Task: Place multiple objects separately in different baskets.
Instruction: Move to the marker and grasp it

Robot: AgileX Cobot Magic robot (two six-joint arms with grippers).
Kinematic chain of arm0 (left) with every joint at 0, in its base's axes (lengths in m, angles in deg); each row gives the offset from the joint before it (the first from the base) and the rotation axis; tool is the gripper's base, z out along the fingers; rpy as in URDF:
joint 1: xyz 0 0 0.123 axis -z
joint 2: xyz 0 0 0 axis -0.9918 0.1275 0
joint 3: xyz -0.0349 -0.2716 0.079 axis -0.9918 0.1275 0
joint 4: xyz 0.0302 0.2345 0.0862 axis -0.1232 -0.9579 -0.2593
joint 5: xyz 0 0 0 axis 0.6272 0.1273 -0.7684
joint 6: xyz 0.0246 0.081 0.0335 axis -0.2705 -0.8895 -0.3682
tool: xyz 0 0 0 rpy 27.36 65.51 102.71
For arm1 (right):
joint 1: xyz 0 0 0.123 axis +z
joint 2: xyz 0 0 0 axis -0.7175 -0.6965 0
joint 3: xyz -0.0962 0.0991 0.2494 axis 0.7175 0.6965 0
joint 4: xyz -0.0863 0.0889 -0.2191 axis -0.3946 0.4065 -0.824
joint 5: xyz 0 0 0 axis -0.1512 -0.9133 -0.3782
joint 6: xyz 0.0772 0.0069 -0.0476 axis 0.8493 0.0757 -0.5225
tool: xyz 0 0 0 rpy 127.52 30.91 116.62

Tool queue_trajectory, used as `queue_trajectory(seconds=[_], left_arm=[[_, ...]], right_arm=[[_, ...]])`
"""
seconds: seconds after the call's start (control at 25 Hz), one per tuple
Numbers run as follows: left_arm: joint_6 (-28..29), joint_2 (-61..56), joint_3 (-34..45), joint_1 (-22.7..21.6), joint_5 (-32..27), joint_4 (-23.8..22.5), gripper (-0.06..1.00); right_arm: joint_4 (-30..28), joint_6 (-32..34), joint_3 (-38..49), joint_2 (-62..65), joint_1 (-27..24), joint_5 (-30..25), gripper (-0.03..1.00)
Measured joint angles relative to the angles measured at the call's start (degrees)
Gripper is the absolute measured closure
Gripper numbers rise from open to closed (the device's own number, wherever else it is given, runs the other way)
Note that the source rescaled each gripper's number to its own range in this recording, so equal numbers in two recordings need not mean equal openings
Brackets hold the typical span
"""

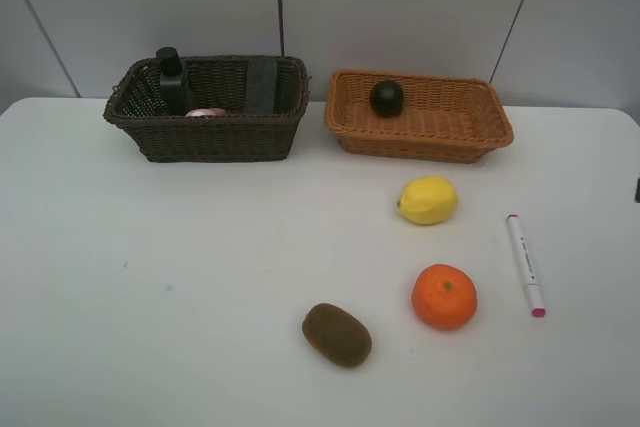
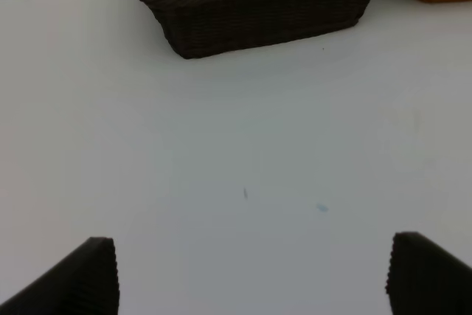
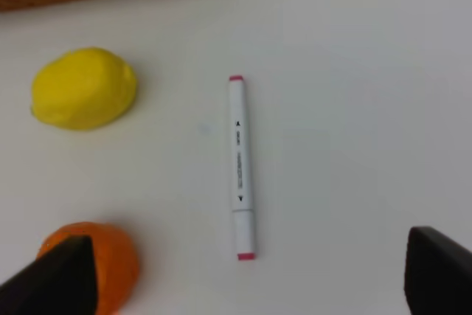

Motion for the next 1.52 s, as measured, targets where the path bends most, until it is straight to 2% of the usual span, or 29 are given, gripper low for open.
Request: queue_trajectory(seconds=[0.2, 0.4, 0.6, 0.96, 1.2, 1.28, 1.32, 1.52], left_arm=[[0.0, 0.0, 0.0, 0.0, 0.0, -0.05, 0.01], [0.0, 0.0, 0.0, 0.0, 0.0, -0.05, 0.01], [0.0, 0.0, 0.0, 0.0, 0.0, -0.05, 0.01], [0.0, 0.0, 0.0, 0.0, 0.0, -0.05, 0.01], [0.0, 0.0, 0.0, 0.0, 0.0, -0.05, 0.01], [0.0, 0.0, 0.0, 0.0, 0.0, -0.05, 0.01], [0.0, 0.0, 0.0, 0.0, 0.0, -0.05, 0.01], [0.0, 0.0, 0.0, 0.0, 0.0, -0.05, 0.01]], right_arm=[[0.0, 0.37, -7.69, -25.15, 0.05, -0.95, -0.02], [-0.04, 0.37, -12.96, -39.11, 3.38, -1.06, -0.02], [-0.11, 0.32, -16.05, -47.47, 7.85, 1.6, -0.02], [-1.04, 0.32, -16.87, -57.42, 8.05, 7.72, -0.02], [-1.21, 0.32, -17.0, -62.13, 8.05, 9.68, 0.0], [-1.8, 0.32, -17.3, -62.49, 8.05, 9.52, 0.1], [-1.91, 0.32, -17.34, -62.6, 8.05, 9.52, 0.21], [-2.03, -1.04, -17.37, -63.0, 8.05, 9.47, 0.85]])
